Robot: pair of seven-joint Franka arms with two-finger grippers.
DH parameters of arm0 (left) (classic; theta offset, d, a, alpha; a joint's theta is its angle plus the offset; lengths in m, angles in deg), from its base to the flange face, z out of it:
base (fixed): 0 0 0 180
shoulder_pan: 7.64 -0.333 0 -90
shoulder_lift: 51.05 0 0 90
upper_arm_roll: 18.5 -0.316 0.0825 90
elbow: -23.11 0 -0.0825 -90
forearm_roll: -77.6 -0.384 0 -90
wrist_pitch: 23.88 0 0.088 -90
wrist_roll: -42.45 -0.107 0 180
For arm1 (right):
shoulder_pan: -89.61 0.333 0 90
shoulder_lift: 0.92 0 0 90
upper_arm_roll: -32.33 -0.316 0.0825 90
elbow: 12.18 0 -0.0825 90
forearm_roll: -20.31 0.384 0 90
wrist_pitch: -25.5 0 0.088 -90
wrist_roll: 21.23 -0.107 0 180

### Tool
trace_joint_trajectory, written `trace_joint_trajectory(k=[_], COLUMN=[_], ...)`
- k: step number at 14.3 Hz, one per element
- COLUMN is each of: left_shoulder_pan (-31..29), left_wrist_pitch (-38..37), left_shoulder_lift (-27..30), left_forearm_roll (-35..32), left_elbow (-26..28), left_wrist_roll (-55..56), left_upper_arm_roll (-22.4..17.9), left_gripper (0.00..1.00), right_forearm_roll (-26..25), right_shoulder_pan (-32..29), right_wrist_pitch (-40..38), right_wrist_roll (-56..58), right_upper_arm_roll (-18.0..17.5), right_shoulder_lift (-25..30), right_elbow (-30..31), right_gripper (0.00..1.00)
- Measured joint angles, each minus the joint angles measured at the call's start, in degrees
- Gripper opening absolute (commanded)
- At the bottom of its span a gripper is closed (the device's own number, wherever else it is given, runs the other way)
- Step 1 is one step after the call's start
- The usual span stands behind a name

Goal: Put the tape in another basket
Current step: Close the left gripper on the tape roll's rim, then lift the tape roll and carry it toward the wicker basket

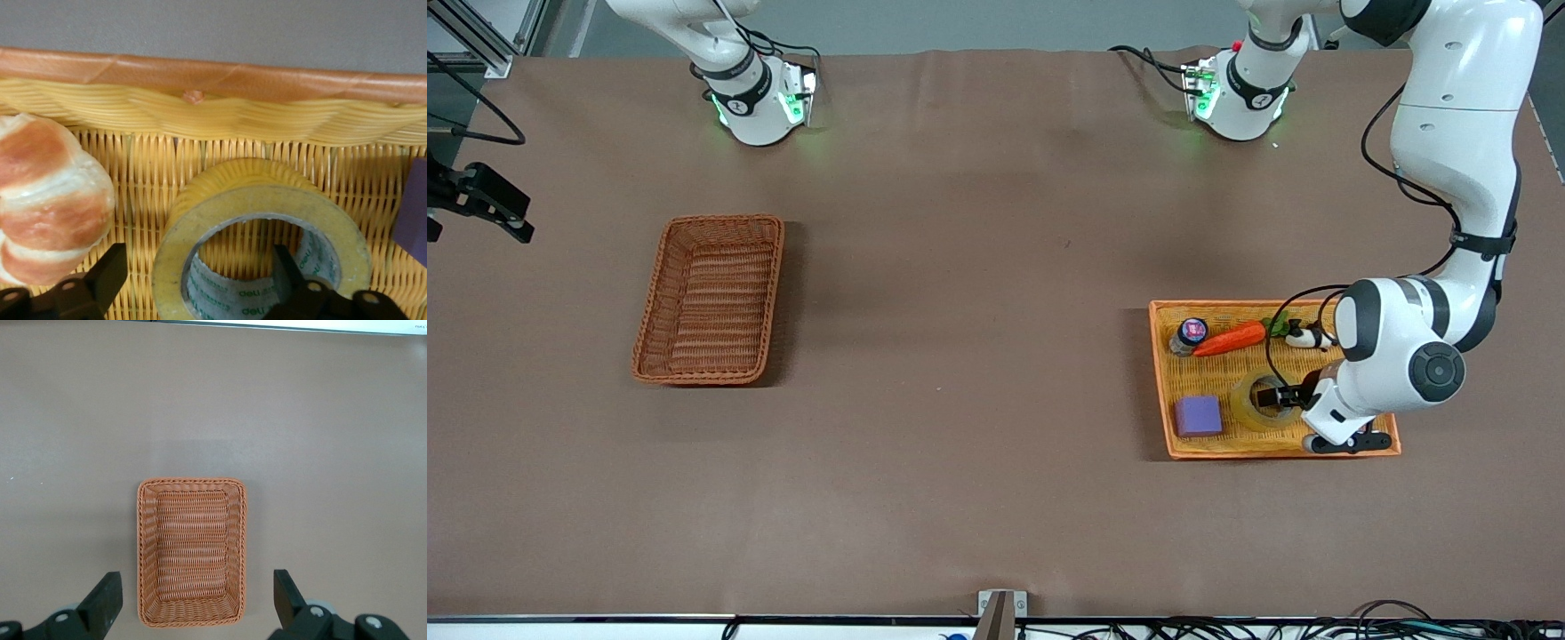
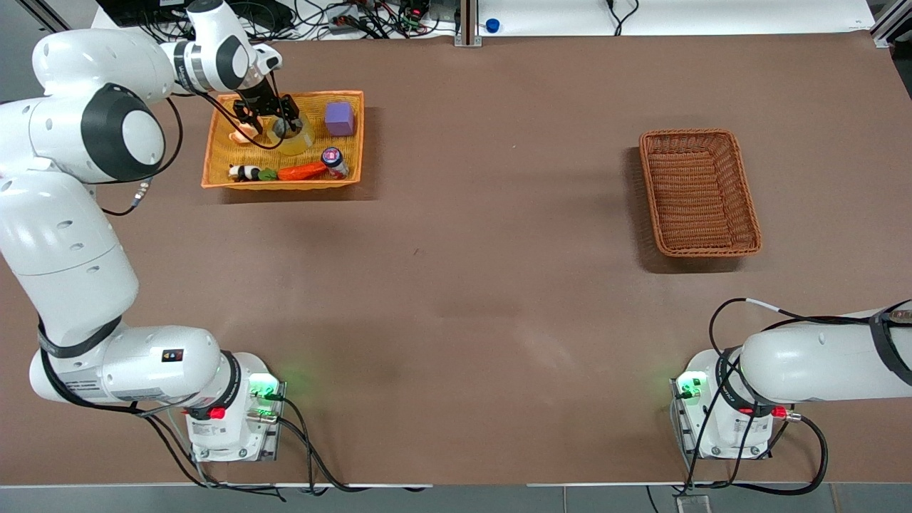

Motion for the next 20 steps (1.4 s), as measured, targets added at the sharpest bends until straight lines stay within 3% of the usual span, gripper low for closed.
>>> trace_joint_trajectory(k=[1, 3, 10, 13, 15, 18, 20], left_shoulder_pan=[0.00, 0.00, -0.24, -0.16, -0.10, 0.75, 4.67], left_wrist_pitch=[0.00, 0.00, 0.62, -0.15, -5.14, -12.57, -14.42], left_shoulder_lift=[-0.11, -0.19, 0.15, 3.33, 7.08, 10.53, 10.78], left_forearm_roll=[0.00, -0.01, -2.05, -4.08, -4.17, -4.20, -4.22], left_elbow=[0.08, 0.29, -0.43, -1.25, -2.08, -4.96, -6.86], left_wrist_roll=[0.00, 0.00, -0.18, -0.18, -0.18, 0.33, 2.34], left_upper_arm_roll=[-0.01, -0.03, -0.13, 0.37, 2.51, 9.16, 11.43], left_gripper=[0.17, 0.01, 0.00, 0.00, 0.00, 0.00, 0.00], right_forearm_roll=[0.00, 0.00, 0.00, 0.00, 0.00, 0.00, 0.00], right_shoulder_pan=[0.00, 0.00, 0.00, -0.01, -0.02, -0.04, -0.03], right_wrist_pitch=[0.00, -0.14, -0.04, -0.03, 0.07, 0.15, 0.24], right_wrist_roll=[0.00, 0.00, 0.00, 0.00, 0.00, 0.00, 0.00], right_upper_arm_roll=[0.00, 0.00, 0.04, 0.04, 0.08, 0.27, 0.31], right_shoulder_lift=[0.00, 0.00, 0.00, 0.00, 0.00, 0.00, 0.00], right_elbow=[0.00, 0.00, 0.00, 0.00, 0.00, -0.04, -0.19], right_gripper=[1.00, 1.00, 1.00, 1.00, 1.00, 1.00, 1.00])
